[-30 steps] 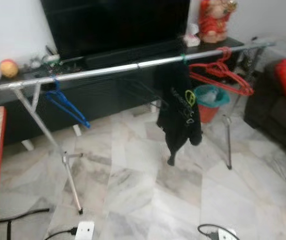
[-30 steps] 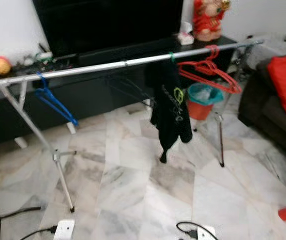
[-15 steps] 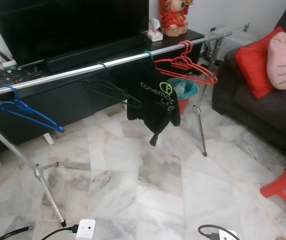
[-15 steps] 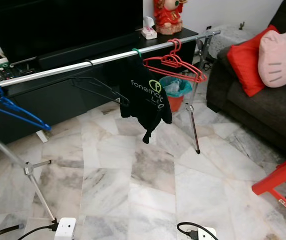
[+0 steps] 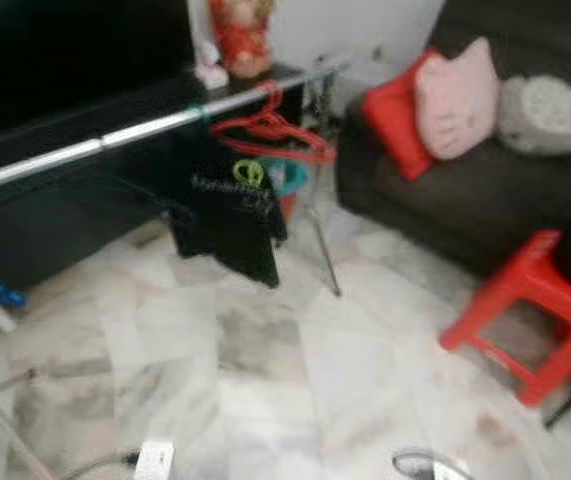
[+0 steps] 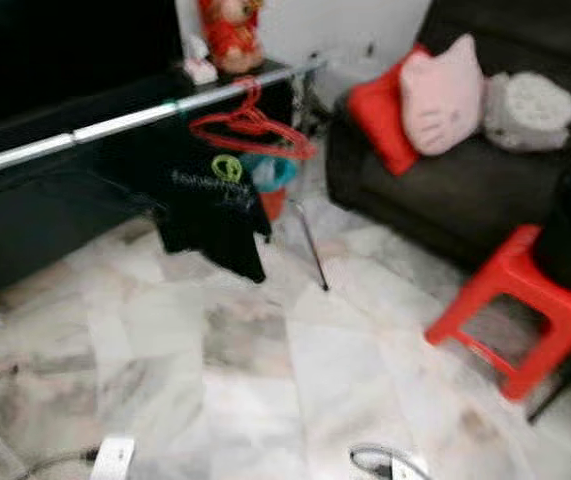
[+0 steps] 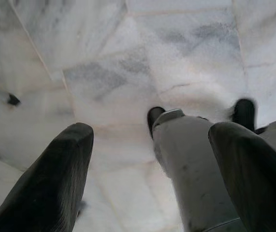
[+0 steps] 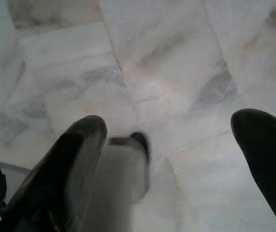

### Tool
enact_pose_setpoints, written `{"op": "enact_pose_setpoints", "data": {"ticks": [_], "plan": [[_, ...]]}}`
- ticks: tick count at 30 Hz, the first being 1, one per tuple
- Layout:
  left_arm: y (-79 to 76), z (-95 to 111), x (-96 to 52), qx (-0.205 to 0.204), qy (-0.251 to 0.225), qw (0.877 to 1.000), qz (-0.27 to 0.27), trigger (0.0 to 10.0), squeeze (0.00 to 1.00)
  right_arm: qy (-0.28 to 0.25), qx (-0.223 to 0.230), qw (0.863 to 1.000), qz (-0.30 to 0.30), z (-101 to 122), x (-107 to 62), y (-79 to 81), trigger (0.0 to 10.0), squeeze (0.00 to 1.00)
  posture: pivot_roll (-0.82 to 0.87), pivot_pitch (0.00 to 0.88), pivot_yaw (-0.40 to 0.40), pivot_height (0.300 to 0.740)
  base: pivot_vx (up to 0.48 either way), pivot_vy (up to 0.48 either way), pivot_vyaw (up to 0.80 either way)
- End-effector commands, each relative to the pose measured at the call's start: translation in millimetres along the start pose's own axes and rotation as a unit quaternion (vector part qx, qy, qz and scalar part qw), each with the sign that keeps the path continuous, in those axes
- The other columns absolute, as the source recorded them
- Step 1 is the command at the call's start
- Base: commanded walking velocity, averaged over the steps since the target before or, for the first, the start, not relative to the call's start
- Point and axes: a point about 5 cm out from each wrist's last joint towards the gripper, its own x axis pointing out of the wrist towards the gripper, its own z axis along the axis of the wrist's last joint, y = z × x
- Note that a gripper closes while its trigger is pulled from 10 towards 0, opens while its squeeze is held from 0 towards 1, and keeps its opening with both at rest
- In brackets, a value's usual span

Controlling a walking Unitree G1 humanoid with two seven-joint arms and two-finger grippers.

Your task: Hang hanger

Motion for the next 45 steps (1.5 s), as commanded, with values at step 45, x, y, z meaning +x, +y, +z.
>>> {"op": "enact_pose_setpoints", "data": {"ticks": [45], "plan": [[-2.1, -0.3, 0.2, -0.004, 0.005, 1.0, -0.018, 10.0, 0.0, -0.001, 0.007, 1.0, -0.01, -1.9, -1.2, -3.3, 10.0, 0.0, 0.0, 0.0, 0.026, 0.74, 0.046, 0.0, -0.57]]}}
